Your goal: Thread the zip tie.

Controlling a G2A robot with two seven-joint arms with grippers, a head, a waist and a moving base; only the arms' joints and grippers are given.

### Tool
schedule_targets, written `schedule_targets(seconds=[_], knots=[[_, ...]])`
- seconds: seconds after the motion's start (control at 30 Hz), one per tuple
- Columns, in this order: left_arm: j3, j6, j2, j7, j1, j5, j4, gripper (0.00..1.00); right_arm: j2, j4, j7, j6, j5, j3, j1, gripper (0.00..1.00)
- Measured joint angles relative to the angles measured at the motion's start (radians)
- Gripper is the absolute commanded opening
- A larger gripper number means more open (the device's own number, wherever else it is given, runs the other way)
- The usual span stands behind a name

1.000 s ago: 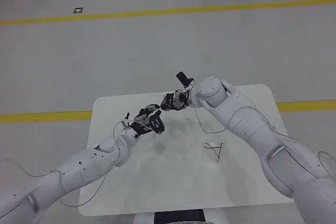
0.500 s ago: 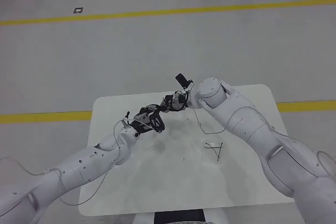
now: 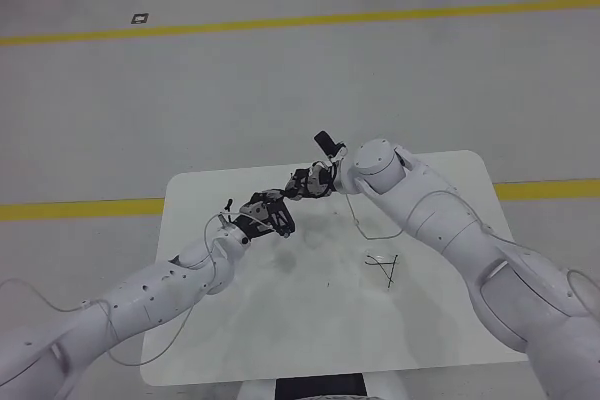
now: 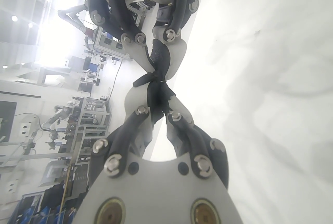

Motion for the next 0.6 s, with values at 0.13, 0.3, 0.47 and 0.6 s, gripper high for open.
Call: schedule_targets(seconds=[0.13, 0.3, 0.47, 0.6], knots=[[-0.002, 0.0, 0.0, 0.001, 0.002, 0.0, 0.001, 0.0, 0.002, -0.002, -0.003, 0.0, 0.008, -0.007, 0.002, 0.0], [-0.002, 0.0, 0.0, 0.005, 0.003, 0.0, 0.002, 0.0, 0.006, -0.004, -0.009, 0.0, 0.019, -0.017, 0.004, 0.0], [-0.004, 0.0, 0.001, 0.01, 0.004, 0.0, 0.001, 0.0, 0.008, -0.004, -0.016, 0.0, 0.03, -0.027, 0.007, 0.0], [-0.009, 0.0, 0.003, 0.013, 0.005, 0.0, -0.002, 0.0, 0.009, -0.003, -0.024, 0.0, 0.041, -0.035, 0.01, 0.0]])
